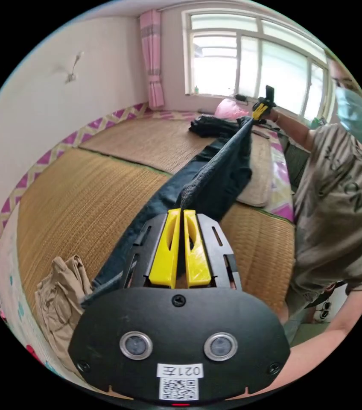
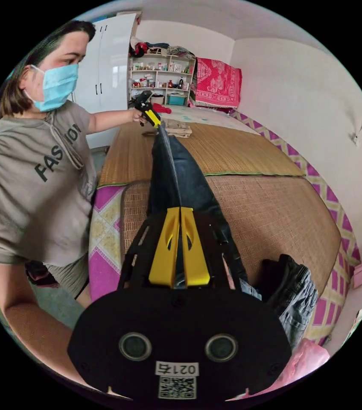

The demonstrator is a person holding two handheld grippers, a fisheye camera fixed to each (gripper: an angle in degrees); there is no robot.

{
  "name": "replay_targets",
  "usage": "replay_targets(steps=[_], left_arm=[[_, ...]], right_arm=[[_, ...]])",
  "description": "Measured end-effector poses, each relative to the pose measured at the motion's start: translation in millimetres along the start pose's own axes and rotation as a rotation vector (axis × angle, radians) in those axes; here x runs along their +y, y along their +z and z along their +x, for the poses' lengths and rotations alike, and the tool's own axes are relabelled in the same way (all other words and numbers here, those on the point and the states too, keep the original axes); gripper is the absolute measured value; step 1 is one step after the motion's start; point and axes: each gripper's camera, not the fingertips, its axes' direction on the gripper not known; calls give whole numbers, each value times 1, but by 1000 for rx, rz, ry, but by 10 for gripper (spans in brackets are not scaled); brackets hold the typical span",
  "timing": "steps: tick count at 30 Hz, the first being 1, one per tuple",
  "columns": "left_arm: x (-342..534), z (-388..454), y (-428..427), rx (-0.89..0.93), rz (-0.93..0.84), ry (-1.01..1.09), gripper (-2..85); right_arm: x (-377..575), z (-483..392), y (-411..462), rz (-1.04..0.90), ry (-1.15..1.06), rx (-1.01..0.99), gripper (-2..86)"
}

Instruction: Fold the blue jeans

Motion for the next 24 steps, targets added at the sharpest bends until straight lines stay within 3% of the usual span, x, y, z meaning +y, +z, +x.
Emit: replay_targets(steps=[3, 7, 11, 13, 15, 18, 20, 21, 24], left_arm=[[45, 97, -49, -17, 50, 11, -7], [131, 176, -40, 40, 98, -192, -4], [212, 178, 16, 192, 100, -466, -1], [253, 168, 11, 277, 313, -602, -2], [261, 162, 7, 317, 328, -628, -3], [268, 166, -25, 223, 383, -628, -7], [280, 165, -53, 156, 480, -649, -7], [287, 164, -68, 91, 513, -674, -6], [281, 155, -78, -144, 390, -731, -3]], right_arm=[[37, -72, -18, 71, 3, -42, -10], [95, -175, 8, 46, 91, -70, -10], [158, -222, 97, -58, 335, -105, -8], [180, -229, 128, -84, 440, -111, -7], [188, -233, 125, -23, 492, -125, -6], [183, -239, 77, 120, 470, -114, -7], [193, -233, 31, 323, 490, -103, -7], [197, -228, 24, 345, 518, -78, -7], [201, -205, 22, 287, 637, 148, -5]])
